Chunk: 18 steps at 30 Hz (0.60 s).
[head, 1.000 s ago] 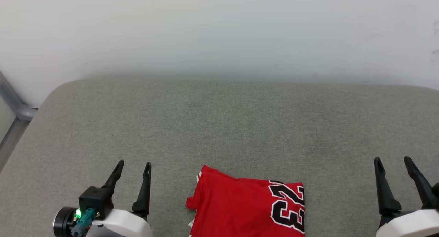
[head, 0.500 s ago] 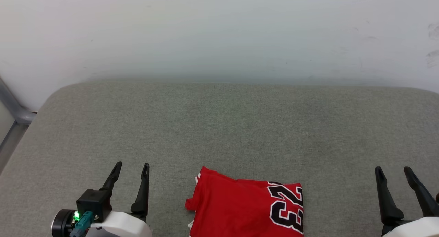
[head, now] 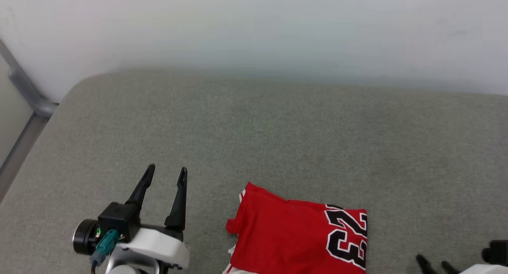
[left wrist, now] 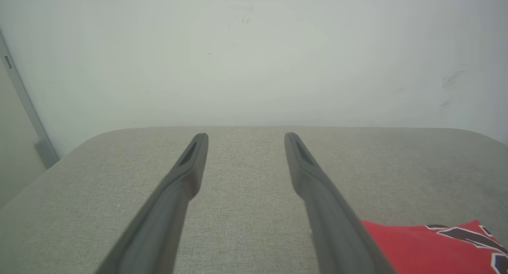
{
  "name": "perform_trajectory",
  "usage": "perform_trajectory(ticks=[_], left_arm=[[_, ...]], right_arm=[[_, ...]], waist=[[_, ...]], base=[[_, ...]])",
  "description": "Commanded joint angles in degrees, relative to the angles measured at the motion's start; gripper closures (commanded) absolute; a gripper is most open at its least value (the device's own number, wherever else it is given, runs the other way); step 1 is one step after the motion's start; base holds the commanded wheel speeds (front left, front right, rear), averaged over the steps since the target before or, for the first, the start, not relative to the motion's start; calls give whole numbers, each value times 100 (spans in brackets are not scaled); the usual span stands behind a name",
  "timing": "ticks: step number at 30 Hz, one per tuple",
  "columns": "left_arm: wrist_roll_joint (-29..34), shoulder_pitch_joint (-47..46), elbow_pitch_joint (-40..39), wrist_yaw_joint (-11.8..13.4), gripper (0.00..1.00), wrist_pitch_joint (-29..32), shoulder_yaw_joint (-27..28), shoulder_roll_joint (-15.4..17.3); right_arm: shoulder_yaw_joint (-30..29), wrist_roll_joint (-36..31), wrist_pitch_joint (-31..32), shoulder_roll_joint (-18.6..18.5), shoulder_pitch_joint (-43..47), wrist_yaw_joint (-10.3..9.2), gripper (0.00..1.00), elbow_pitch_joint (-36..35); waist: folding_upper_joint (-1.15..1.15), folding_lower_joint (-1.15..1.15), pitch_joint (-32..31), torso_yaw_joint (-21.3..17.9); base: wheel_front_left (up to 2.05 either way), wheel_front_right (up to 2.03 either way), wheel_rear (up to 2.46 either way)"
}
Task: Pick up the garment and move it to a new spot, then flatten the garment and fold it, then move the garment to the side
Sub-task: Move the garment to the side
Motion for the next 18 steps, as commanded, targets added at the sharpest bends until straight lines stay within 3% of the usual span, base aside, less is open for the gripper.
perform_trajectory(ticks=[1,7,18], left_arm=[[45,-110,-24,-49,0,-14,23,-63],[212,-325,-51,-283,0,-14,198,-273],[456,-453,69,-632,0,-14,562,-537]], right_arm=[[63,98,152,-5,-167,-3,0,49],[380,619,927,1,-606,-3,0,425],[941,1536,1555,31,-1108,-9,0,1675]], waist=[[0,0,202,144],[0,0,619,373],[0,0,934,555]], base=[[0,0,0],[0,0,0],[0,0,0]])
